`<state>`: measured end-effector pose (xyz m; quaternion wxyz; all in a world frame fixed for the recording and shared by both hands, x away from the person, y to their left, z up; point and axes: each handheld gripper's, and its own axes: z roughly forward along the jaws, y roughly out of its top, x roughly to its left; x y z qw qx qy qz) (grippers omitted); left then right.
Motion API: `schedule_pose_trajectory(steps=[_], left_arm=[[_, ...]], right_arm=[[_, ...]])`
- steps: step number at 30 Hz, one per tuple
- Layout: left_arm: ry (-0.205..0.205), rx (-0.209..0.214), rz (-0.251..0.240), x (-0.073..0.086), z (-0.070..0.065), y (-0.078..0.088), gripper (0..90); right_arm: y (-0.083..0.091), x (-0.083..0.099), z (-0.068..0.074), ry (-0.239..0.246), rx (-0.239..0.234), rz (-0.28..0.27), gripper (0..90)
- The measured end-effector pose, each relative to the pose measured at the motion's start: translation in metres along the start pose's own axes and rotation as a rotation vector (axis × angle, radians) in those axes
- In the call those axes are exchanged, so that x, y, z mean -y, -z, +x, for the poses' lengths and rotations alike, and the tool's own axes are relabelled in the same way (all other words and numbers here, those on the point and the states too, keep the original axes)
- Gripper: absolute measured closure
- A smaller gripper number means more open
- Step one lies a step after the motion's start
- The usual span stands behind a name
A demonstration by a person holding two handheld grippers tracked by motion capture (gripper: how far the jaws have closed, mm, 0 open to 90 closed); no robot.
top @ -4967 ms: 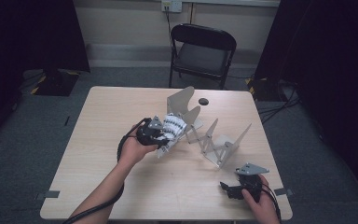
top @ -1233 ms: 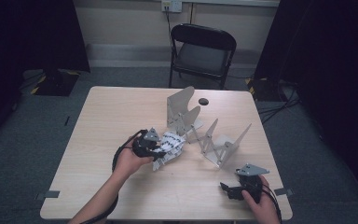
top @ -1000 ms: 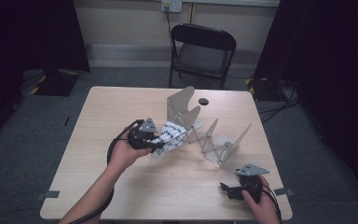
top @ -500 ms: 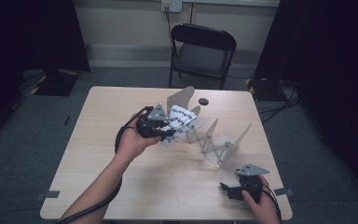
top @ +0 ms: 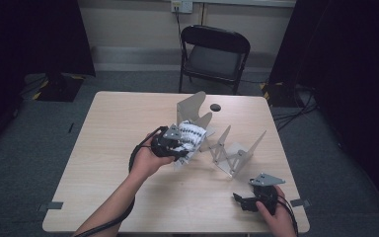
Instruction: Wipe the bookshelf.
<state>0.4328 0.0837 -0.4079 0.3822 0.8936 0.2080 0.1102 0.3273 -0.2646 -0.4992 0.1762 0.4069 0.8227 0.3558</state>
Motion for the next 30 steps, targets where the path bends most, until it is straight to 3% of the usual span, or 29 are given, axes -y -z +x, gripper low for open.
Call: schedule_pose_trajectory(steps=[12, 21, 30], left_arm=[[0.015, 0.011, 0.066, 0.027, -0.002, -0.023, 70.2], [0.03, 0.032, 0.083, 0.04, -0.008, -0.034, 70.1], [0.037, 0.037, 0.094, 0.045, -0.009, -0.032, 70.1]], right_arm=[[0.0, 0.0, 0.0, 0.0, 0.0, 0.0, 11.4], [0.0, 0.0, 0.0, 0.0, 0.0, 0.0, 11.4], [0.0, 0.0, 0.0, 0.0, 0.0, 0.0, 11.4]])
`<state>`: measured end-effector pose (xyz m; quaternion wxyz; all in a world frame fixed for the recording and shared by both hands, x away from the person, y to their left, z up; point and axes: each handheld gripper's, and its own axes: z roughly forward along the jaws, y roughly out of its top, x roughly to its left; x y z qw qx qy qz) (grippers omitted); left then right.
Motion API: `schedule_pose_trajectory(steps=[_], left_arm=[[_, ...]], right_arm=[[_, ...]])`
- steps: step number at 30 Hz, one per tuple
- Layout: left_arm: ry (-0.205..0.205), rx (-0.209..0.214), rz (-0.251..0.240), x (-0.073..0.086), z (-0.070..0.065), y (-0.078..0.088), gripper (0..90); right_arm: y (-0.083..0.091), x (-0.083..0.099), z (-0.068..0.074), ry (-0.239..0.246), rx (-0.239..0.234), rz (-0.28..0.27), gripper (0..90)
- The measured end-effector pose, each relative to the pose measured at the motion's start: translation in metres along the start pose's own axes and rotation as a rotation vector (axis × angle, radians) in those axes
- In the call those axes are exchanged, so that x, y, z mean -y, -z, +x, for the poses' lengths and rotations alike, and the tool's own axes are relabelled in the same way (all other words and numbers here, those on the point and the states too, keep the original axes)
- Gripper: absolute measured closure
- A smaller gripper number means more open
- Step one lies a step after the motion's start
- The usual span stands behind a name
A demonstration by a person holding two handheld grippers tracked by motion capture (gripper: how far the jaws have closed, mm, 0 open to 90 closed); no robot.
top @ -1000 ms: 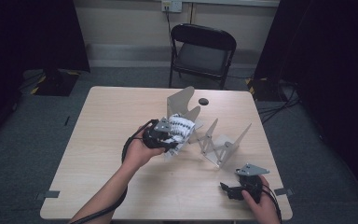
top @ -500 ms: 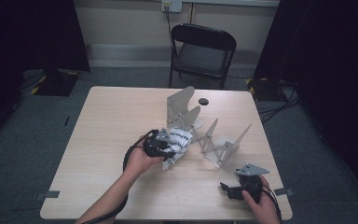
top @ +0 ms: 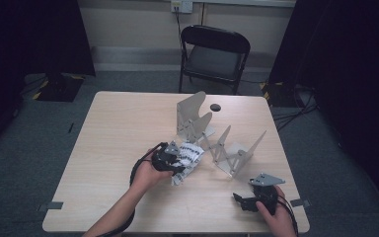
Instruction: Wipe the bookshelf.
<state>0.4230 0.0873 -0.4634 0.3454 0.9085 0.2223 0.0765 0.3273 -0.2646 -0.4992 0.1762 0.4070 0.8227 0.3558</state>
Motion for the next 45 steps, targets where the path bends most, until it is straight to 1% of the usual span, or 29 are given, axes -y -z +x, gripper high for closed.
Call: schedule_pose_trajectory(steps=[1, 2, 6, 9, 11, 13, 19, 22, 23, 26, 27, 28, 29, 30, 31, 32, 34, 36, 37, 38, 40, 42, 44, 45], left_arm=[[-0.001, 0.007, 0.006, 0.0, 0.0, 0.001, 70.1], [0.003, 0.002, -0.003, 0.001, -0.001, 0.001, 70.1], [0.003, 0.003, 0.0, 0.005, -0.001, 0.004, 70.1], [0.01, 0.004, -0.01, 0.006, -0.002, 0.004, 70.1], [0.005, 0.007, 0.001, 0.007, -0.002, 0.005, 70.1], [0.01, 0.009, -0.002, 0.008, -0.002, 0.005, 70.1], [0.009, 0.017, -0.001, 0.009, -0.002, 0.008, 70.1], [0.012, 0.009, -0.013, 0.007, 0.0, 0.014, 70.2], [0.012, 0.009, -0.013, 0.007, 0.0, 0.014, 70.2], [0.006, 0.0, -0.035, 0.0, 0.0, 0.025, 70.2], [-0.009, -0.005, -0.027, -0.003, 0.0, 0.03, 70.1], [-0.009, -0.005, -0.027, -0.003, 0.0, 0.03, 70.2], [-0.017, -0.009, -0.035, -0.006, 0.0, 0.035, 70.2], [-0.017, -0.009, -0.035, -0.006, 0.0, 0.035, 70.1], [-0.02, -0.016, -0.051, -0.011, 0.0, 0.043, 70.2], [-0.02, -0.016, -0.051, -0.011, 0.0, 0.043, 70.1], [-0.026, -0.025, -0.064, -0.017, 0.0, 0.052, 70.1], [-0.04, -0.031, -0.081, -0.023, -0.001, 0.06, 70.2], [-0.048, -0.033, -0.094, -0.03, -0.002, 0.065, 70.2], [-0.048, -0.033, -0.094, -0.03, -0.002, 0.065, 70.2], [-0.063, -0.035, -0.116, -0.039, -0.003, 0.07, 70.2], [-0.072, -0.036, -0.127, -0.047, -0.004, 0.072, 70.2], [-0.087, -0.037, -0.132, -0.054, -0.006, 0.071, 70.2], [-0.096, -0.033, -0.124, -0.057, -0.008, 0.069, 70.2]], right_arm=[[0.0, 0.0, 0.0, 0.0, 0.0, 0.0, 11.4], [0.0, 0.0, 0.0, 0.0, 0.0, 0.0, 11.4], [0.0, 0.0, 0.0, 0.0, 0.0, 0.0, 11.4], [0.0, 0.0, 0.0, 0.0, 0.0, 0.0, 11.4], [0.0, 0.0, 0.0, 0.0, 0.0, 0.0, 11.4], [0.0, 0.0, 0.0, 0.0, 0.0, 0.0, 11.4], [0.0, 0.0, 0.0, 0.0, 0.0, 0.0, 11.4], [0.0, 0.0, 0.0, 0.0, 0.0, 0.0, 11.4], [0.0, 0.0, 0.0, 0.0, 0.0, 0.0, 11.4], [0.0, 0.0, 0.0, 0.0, 0.0, 0.0, 11.4], [0.0, 0.0, 0.0, 0.0, 0.0, 0.0, 11.4], [0.0, 0.0, 0.0, 0.0, 0.0, 0.0, 11.4], [0.0, 0.0, 0.0, 0.0, 0.0, 0.0, 11.4], [0.0, 0.0, 0.0, 0.0, 0.0, 0.0, 11.4], [0.0, 0.0, 0.0, 0.0, 0.0, 0.0, 11.4], [0.0, 0.0, 0.0, 0.0, 0.0, 0.0, 11.4], [0.0, 0.0, 0.0, 0.0, 0.0, 0.0, 11.4], [0.0, 0.0, 0.0, 0.0, 0.0, 0.0, 11.4], [0.0, 0.0, 0.0, 0.0, 0.0, 0.0, 11.4], [0.0, 0.0, 0.0, 0.0, 0.0, 0.0, 11.4], [0.0, 0.0, 0.0, 0.0, 0.0, 0.0, 11.4], [0.0, 0.0, 0.0, 0.0, 0.0, 0.0, 11.4], [0.0, 0.0, 0.0, 0.0, 0.0, 0.0, 11.4], [0.0, 0.0, 0.0, 0.0, 0.0, 0.0, 11.4]])
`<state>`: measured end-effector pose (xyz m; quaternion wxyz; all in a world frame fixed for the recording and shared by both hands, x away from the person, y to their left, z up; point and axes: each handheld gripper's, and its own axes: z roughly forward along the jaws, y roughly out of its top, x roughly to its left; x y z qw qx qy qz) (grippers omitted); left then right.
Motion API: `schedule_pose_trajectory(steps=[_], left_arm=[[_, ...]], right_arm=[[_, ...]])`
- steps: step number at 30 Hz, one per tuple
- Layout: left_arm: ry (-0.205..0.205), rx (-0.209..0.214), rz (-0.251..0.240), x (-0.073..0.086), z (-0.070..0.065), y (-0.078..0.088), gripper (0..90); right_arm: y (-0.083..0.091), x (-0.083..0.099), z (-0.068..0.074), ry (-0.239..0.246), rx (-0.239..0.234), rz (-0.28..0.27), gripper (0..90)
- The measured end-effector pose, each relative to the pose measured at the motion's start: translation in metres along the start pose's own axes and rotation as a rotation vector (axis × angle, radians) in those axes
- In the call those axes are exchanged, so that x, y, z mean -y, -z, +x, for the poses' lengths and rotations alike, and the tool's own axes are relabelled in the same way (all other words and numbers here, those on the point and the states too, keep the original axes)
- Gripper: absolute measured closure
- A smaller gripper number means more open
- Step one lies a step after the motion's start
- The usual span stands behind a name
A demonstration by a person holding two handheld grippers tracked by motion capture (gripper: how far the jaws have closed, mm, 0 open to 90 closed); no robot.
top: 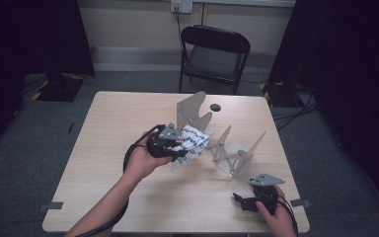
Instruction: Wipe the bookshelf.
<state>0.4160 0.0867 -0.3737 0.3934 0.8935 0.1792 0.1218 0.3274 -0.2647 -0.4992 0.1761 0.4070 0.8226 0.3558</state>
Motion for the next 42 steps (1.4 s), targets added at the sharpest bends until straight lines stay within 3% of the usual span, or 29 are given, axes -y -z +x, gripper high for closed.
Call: schedule_pose_trajectory(steps=[2, 7, 14, 26, 42], left_arm=[[-0.017, 0.004, 0.016, -0.001, -0.001, -0.007, 70.2], [0.016, 0.038, 0.034, 0.01, -0.004, -0.03, 70.2], [0.039, 0.053, 0.065, 0.028, -0.006, -0.046, 70.3], [0.074, 0.062, 0.105, 0.057, -0.007, -0.06, 70.3], [0.081, 0.071, 0.122, 0.07, -0.012, -0.063, 70.3]], right_arm=[[0.0, 0.0, 0.0, 0.0, 0.0, 0.0, 11.4], [0.0, 0.0, 0.0, 0.0, 0.0, 0.0, 11.4], [0.0, 0.0, 0.0, 0.0, 0.0, 0.0, 11.4], [0.0, 0.0, 0.0, 0.0, 0.0, 0.0, 11.4], [0.0, 0.0, 0.0, 0.001, 0.0, 0.0, 11.4]])
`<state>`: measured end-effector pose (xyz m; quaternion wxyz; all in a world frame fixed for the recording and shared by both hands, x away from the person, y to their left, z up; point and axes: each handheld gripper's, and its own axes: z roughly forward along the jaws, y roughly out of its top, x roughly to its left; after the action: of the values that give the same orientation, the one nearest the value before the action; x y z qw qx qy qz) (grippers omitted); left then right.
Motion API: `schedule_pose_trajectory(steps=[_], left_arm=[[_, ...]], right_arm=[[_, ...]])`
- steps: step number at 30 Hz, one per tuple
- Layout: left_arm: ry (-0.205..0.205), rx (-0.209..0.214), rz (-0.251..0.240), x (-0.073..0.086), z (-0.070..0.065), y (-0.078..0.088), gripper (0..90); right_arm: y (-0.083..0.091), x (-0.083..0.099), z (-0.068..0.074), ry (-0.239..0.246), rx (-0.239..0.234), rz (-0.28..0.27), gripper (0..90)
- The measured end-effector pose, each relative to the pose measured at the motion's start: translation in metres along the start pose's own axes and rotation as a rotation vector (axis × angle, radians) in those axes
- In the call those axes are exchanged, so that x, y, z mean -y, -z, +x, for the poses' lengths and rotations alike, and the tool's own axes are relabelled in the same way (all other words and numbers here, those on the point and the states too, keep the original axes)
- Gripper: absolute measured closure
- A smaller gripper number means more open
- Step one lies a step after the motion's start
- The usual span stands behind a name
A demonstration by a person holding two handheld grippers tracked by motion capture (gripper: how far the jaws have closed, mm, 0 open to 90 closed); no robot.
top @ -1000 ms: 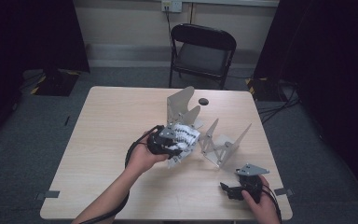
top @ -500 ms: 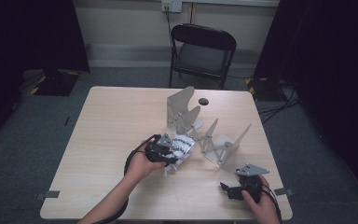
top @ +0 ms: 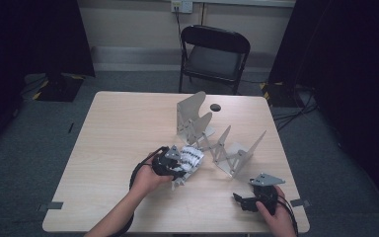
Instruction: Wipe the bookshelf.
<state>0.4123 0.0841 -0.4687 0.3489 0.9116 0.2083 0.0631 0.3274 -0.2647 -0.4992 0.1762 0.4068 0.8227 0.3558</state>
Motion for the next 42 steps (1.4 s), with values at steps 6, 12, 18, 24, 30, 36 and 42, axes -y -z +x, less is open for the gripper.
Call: schedule_pose_trajectory(steps=[6, 12, 18, 24, 30, 36, 42], left_arm=[[0.003, 0.01, -0.004, 0.003, -0.001, 0.001, 70.3], [0.007, 0.006, -0.019, 0.003, -0.003, 0.004, 70.3], [-0.028, 0.007, -0.057, -0.012, -0.007, 0.024, 70.3], [-0.074, -0.025, -0.131, -0.036, -0.013, 0.058, 70.3], [-0.131, -0.07, -0.238, -0.065, -0.017, 0.099, 70.4], [-0.16, -0.052, -0.216, -0.075, -0.021, 0.084, 70.0], [-0.12, -0.004, -0.175, -0.061, -0.022, 0.045, 69.9]], right_arm=[[0.0, 0.0, 0.0, 0.0, 0.0, 0.0, 11.4], [0.0, 0.0, 0.0, -0.001, 0.0, 0.0, 11.4], [0.0, 0.0, 0.0, 0.0, 0.0, 0.0, 11.4], [0.0, 0.0, 0.0, 0.0, 0.0, 0.0, 11.4], [0.0, 0.0, 0.0, 0.0, 0.001, 0.0, 11.4], [0.0, 0.0, 0.0, 0.0, 0.001, 0.0, 11.4], [0.0, 0.0, 0.0, 0.0, 0.0, 0.0, 11.4]])
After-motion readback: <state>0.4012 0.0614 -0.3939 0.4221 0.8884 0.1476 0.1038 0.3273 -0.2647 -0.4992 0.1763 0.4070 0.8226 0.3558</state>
